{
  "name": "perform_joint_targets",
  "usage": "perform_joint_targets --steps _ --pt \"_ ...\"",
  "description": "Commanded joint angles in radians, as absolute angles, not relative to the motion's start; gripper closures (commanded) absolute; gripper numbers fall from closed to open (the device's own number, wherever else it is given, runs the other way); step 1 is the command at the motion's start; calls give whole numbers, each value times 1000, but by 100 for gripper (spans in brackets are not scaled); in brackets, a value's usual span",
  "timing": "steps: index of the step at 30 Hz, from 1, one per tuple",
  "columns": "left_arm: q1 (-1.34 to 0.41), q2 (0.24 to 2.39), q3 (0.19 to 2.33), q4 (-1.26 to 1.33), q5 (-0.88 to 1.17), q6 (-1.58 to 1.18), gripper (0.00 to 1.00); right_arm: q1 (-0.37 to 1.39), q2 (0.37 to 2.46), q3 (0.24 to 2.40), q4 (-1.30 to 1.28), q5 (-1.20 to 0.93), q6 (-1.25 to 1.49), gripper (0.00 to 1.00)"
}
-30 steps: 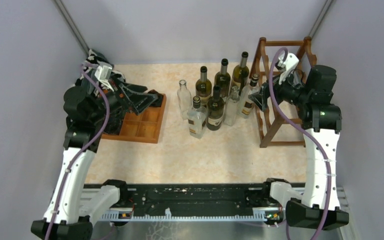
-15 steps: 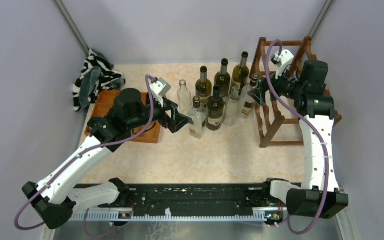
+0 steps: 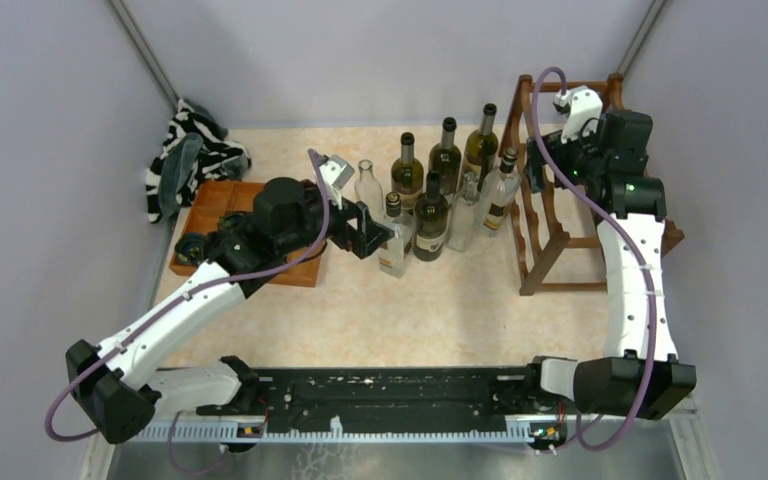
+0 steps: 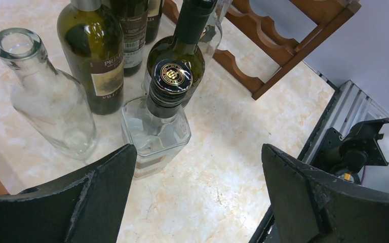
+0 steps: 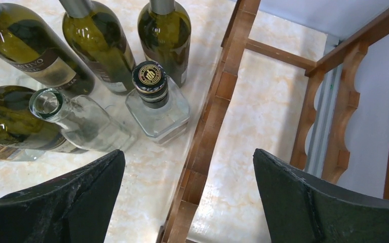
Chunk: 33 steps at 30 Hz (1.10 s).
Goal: Put the wine bottle on the wine rack
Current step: Pick up the wine bottle from the center of the board.
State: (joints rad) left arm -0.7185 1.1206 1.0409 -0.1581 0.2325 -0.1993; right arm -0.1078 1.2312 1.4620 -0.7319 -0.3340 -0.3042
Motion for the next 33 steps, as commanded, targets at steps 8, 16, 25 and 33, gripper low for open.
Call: perform_joint_targets --steps 8,16,25,33 --pt "-738 1243 1131 -158 47 -291 4 -164 1203 1445 -665 -401 -232 4" --pt "-829 1356 1239 -232 -186 -212 10 -164 1206 1447 -662 -418 -232 4" --pt "-851 1334 1270 -248 -134 -122 8 -163 1235 1487 -671 -478 -260 4" --pt "-848 1279 1299 -264 -39 -95 2 -106 1332 1580 -679 -523 -281 10"
